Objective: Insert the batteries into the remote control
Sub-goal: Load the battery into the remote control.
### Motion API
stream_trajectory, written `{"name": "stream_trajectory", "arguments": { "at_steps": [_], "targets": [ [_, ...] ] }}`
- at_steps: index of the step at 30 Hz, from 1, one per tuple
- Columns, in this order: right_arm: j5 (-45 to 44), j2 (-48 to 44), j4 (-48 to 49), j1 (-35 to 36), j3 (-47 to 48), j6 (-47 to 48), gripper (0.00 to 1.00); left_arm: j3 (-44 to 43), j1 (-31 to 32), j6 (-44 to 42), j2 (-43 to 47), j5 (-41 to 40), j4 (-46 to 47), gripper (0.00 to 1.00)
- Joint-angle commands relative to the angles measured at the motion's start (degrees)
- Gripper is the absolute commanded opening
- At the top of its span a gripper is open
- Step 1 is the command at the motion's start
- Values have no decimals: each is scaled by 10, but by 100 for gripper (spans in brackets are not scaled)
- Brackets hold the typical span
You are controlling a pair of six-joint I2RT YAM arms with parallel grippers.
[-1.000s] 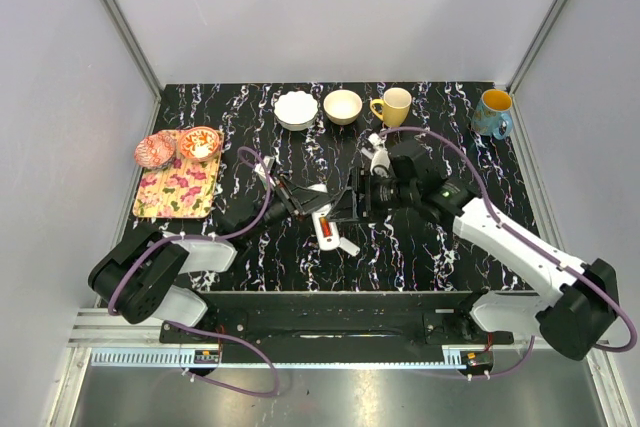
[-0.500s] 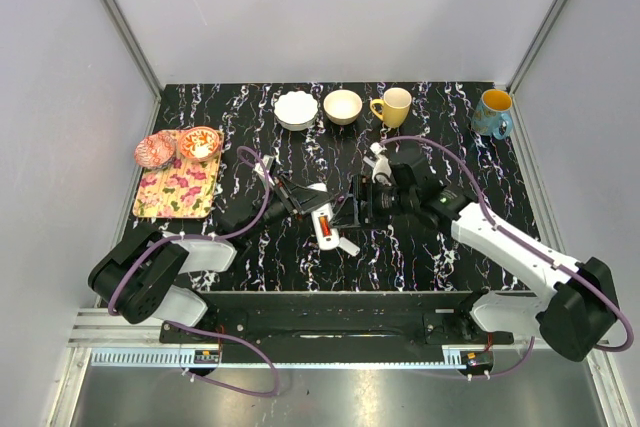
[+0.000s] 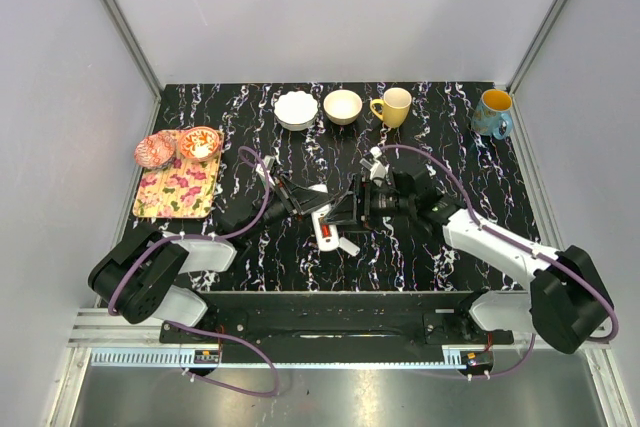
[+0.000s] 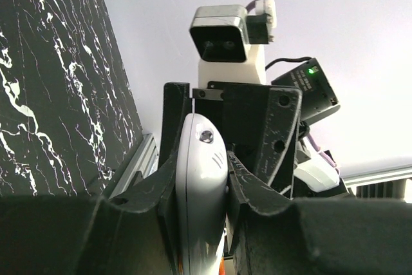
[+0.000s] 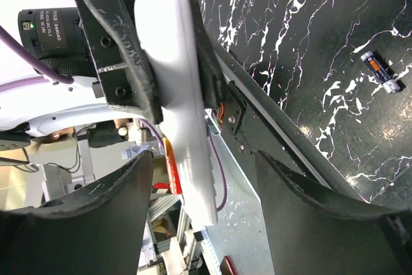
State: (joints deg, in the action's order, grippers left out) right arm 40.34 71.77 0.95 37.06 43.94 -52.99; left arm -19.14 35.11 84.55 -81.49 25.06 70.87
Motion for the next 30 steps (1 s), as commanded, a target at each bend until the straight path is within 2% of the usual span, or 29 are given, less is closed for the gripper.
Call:
{"name": "stream_trajectory", "arguments": {
  "at_steps": [1, 16, 22, 29, 30],
  "targets": [
    [40, 10, 125, -15, -26, -67, 69, -13, 0, 13, 5, 9, 147, 0],
    [67, 39, 175, -16, -42, -91, 58, -17, 1, 16, 5, 7, 161, 0],
    [73, 42, 198, -16, -56, -105, 56, -16, 1, 16, 9, 3, 163, 0],
    [79, 50, 183, -16, -56, -93, 48, -20, 1, 16, 12, 4, 161, 0],
    [78, 50, 178, -16, -54, -92, 44, -20, 1, 16, 12, 3, 161, 0]
  ]
}}
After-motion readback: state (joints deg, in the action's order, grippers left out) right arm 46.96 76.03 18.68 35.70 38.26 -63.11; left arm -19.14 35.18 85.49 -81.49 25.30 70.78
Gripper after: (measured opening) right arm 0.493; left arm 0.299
